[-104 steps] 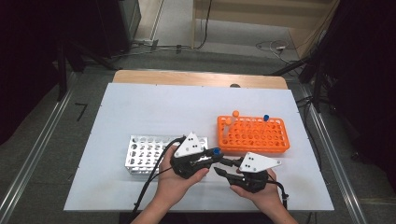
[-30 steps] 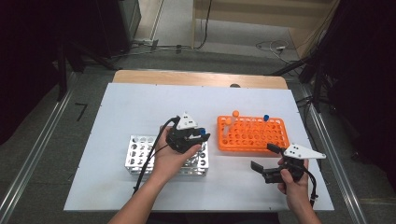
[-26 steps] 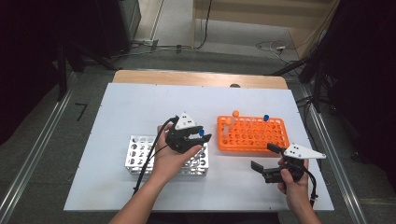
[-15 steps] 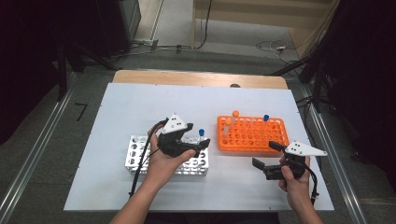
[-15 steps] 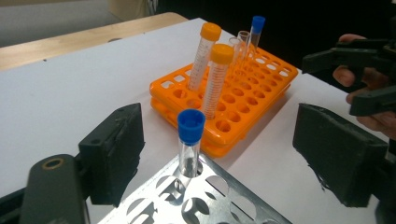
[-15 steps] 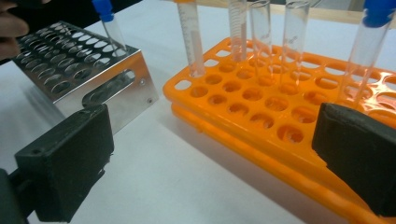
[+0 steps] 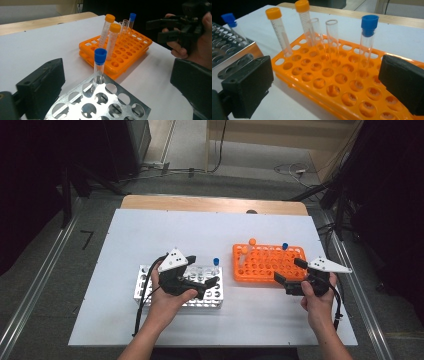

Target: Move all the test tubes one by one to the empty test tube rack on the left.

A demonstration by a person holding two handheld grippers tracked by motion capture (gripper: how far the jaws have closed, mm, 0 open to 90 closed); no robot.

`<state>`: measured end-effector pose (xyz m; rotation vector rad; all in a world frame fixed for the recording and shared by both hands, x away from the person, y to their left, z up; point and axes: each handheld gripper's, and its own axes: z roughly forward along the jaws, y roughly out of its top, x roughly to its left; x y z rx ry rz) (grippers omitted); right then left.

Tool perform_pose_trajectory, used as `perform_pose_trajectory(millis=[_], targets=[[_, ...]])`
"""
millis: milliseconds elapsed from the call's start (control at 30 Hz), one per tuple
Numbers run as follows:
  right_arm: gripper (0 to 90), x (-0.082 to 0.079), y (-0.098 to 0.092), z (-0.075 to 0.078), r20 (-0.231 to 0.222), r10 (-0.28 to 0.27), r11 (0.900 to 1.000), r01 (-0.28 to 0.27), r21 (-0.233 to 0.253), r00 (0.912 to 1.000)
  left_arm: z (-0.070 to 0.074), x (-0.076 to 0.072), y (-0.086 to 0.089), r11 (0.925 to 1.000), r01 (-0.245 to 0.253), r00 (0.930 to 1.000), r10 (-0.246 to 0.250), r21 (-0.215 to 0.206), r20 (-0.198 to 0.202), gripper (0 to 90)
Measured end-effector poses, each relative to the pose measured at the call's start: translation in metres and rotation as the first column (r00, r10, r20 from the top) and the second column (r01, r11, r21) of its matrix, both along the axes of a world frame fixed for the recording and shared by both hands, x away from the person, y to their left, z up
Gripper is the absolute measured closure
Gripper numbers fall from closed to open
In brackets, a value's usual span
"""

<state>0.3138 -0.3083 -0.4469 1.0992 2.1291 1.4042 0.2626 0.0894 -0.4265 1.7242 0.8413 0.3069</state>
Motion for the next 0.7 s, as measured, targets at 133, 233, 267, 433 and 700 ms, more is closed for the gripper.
perform_pose_trajectory(millis=[133, 233, 267, 433, 700], targets=[[2.3, 0.012, 0.000, -0.001, -0.010, -0.017, 1.000, 0.017, 0.016, 0.9998, -0.001, -0.002, 0.003, 1.0000, 0.009, 0.9999, -0.009, 0.004, 0.007, 0.0], [3.7, 0.022, -0.001, -0.004, -0.023, -0.028, 0.999, 0.029, 0.024, 0.9993, -0.002, -0.004, 0.006, 1.0000, 0.006, 1.0000, -0.006, -0.007, 0.001, 0.0], [4.1, 0.026, -0.002, -0.005, -0.029, -0.031, 0.999, 0.032, 0.027, 0.9991, -0.003, -0.004, 0.008, 1.0000, 0.002, 1.0000, -0.002, -0.010, 0.001, 0.0], [11.4, 0.039, -0.003, -0.014, -0.061, -0.059, 0.997, 0.062, 0.043, 0.9964, -0.005, -0.006, 0.016, 0.9999, -0.012, 0.9999, 0.012, -0.010, -0.004, 0.0], [40.2, 0.050, 0.003, -0.024, -0.093, -0.155, 0.988, 0.156, -0.006, 0.9834, -0.004, -0.009, 0.025, 0.9994, -0.032, 0.9995, 0.032, -0.013, 0.000, 0.0]])
